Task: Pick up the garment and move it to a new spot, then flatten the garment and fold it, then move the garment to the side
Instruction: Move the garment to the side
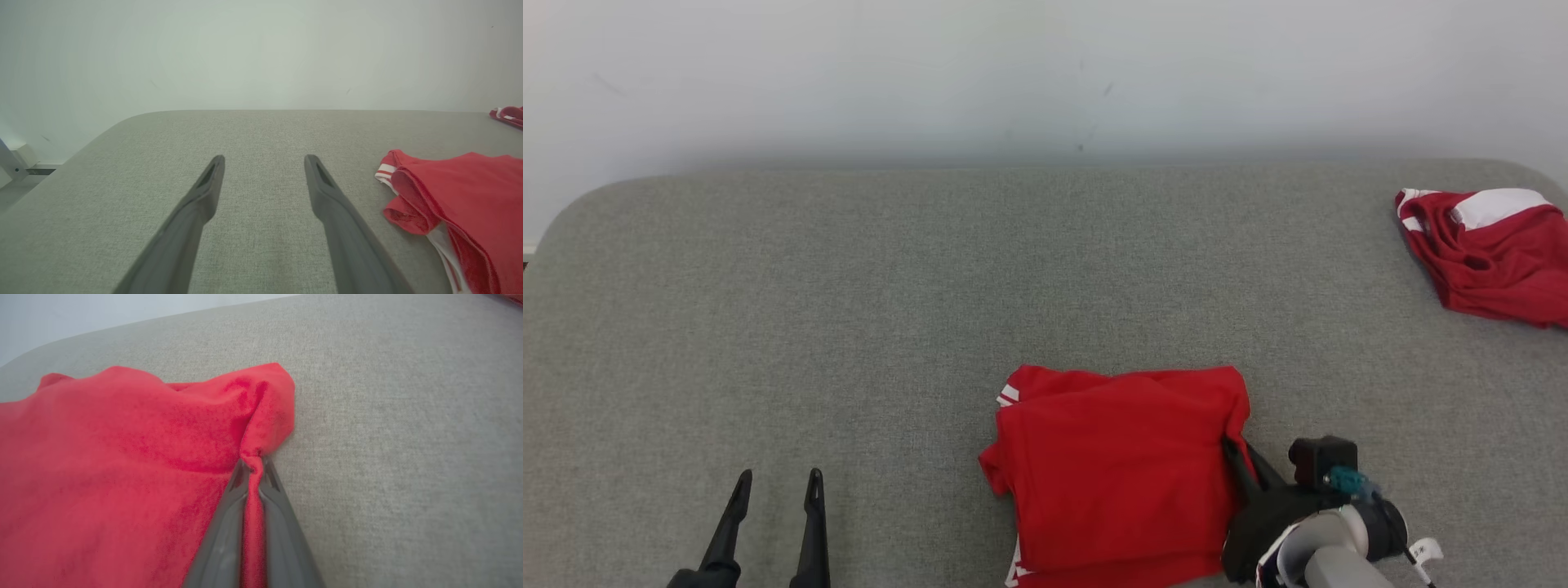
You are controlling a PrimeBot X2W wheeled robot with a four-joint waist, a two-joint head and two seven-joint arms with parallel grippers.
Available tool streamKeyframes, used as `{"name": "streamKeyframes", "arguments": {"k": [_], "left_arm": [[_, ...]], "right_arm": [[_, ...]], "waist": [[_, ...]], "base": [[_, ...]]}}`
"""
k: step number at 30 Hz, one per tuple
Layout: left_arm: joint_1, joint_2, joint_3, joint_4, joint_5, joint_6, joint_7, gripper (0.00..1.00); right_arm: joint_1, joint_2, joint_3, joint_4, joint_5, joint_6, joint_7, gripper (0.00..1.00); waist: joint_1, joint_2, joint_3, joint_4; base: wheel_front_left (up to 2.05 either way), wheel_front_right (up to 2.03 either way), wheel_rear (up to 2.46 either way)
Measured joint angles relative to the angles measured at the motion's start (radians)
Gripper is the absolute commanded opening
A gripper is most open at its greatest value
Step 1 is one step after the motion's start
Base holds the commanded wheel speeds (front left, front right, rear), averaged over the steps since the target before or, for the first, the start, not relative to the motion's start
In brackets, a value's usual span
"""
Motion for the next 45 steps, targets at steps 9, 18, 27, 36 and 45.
{"name": "streamKeyframes", "arguments": {"k": [9, 18, 27, 36, 45], "left_arm": [[-0.048, -0.003, -0.012, -0.006, -0.009, 0.0, 0.0, 1.0], [-0.109, 0.013, -0.033, -0.03, -0.017, 0.0, 0.0, 1.0], [-0.158, 0.06, -0.028, -0.115, -0.011, 0.0, 0.0, 1.0], [-0.183, 0.097, -0.024, -0.219, 0.009, 0.0, 0.0, 1.0], [-0.195, 0.123, -0.028, -0.284, 0.017, 0.0, 0.0, 1.0]], "right_arm": [[-0.198, -0.09, 0.061, -0.018, 0.021, 0.0, 0.002, 0.0], [-0.421, -0.226, 0.093, -0.046, 0.023, 0.0, 0.024, 0.0], [-0.601, -0.346, 0.073, -0.07, 0.019, 0.0, 0.05, 0.0], [-0.716, -0.459, 0.058, -0.073, 0.014, 0.0, 0.076, 0.0], [-0.783, -0.587, 0.079, -0.076, 0.005, 0.0, 0.145, 0.0]], "waist": [[0.0001, 0.0, 0.071, -0.01], [0.0002, 0.0001, 0.189, -0.028], [0.0002, 0.0002, 0.32, -0.083], [0.0002, 0.0002, 0.437, -0.168], [0.0, 0.0001, 0.523, -0.223]], "base": [[0.0, 0.0, 0.0], [0.0, 0.0, 0.0], [0.0, 0.0, 0.0], [0.0, 0.0, 0.0], [0.0, 0.0, 0.0]]}}
